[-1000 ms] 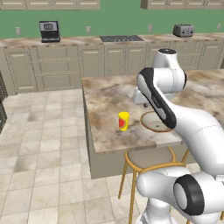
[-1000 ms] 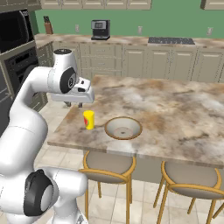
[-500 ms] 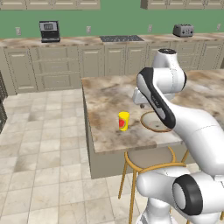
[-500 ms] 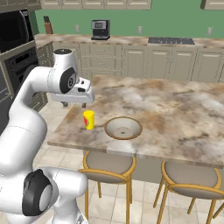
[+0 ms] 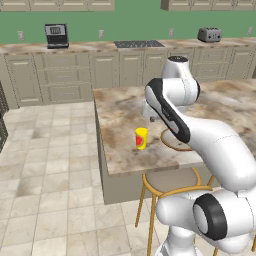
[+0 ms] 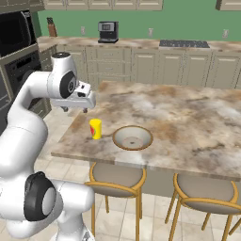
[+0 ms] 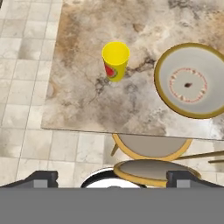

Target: Place the cup inside the bowl on the dining table and move the bowl to any counter.

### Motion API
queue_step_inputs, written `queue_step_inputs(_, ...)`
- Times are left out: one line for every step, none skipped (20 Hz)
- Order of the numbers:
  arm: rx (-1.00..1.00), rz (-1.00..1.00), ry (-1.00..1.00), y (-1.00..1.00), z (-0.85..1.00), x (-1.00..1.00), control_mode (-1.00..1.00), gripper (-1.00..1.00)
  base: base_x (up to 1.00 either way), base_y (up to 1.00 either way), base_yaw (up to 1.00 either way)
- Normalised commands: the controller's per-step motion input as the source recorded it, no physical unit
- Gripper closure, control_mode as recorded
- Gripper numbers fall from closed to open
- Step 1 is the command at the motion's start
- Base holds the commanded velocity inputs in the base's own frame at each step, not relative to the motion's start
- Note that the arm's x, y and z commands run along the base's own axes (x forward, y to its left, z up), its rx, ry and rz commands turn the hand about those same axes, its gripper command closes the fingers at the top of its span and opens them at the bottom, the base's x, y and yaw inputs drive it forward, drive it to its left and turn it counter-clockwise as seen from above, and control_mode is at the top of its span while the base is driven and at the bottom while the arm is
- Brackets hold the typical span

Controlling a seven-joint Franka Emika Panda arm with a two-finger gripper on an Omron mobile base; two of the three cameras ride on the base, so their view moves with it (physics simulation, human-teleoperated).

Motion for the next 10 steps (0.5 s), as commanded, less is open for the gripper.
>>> queue_step_inputs(0.00, -0.05, -0.01, 0.34, -0.11, 0.59, -1.00, -1.00, 0.00, 0.00, 0.00)
queue_step_inputs(0.00, -0.05, -0.02, 0.28, -0.11, 0.61, -1.00, -1.00, 0.00, 0.00, 0.00)
queue_step_inputs(0.00, -0.05, -0.03, 0.21, -0.11, 0.62, -1.00, -1.00, 0.00, 0.00, 0.00)
queue_step_inputs(0.00, -0.05, -0.02, 0.11, -0.11, 0.64, -1.00, -1.00, 0.00, 0.00, 0.00)
queue_step_inputs(0.00, -0.05, -0.02, 0.06, -0.09, 0.63, -1.00, -1.00, 0.00, 0.00, 0.00)
queue_step_inputs(0.00, -0.06, -0.05, 0.04, -0.06, 0.54, -1.00, -1.00, 0.00, 0.00, 0.00)
queue_step_inputs(0.00, -0.06, -0.08, 0.05, -0.06, 0.47, -1.00, -1.00, 0.00, 0.00, 0.00)
queue_step_inputs(0.00, -0.06, -0.09, 0.03, -0.06, 0.36, -1.00, -1.00, 0.00, 0.00, 0.00)
queue_step_inputs(0.00, -0.06, -0.07, 0.00, -0.01, 0.31, -1.00, -1.00, 0.00, 0.00, 0.00)
queue_step_inputs(0.00, -0.04, -0.06, 0.00, 0.00, 0.20, -1.00, -1.00, 0.00, 0.00, 0.00)
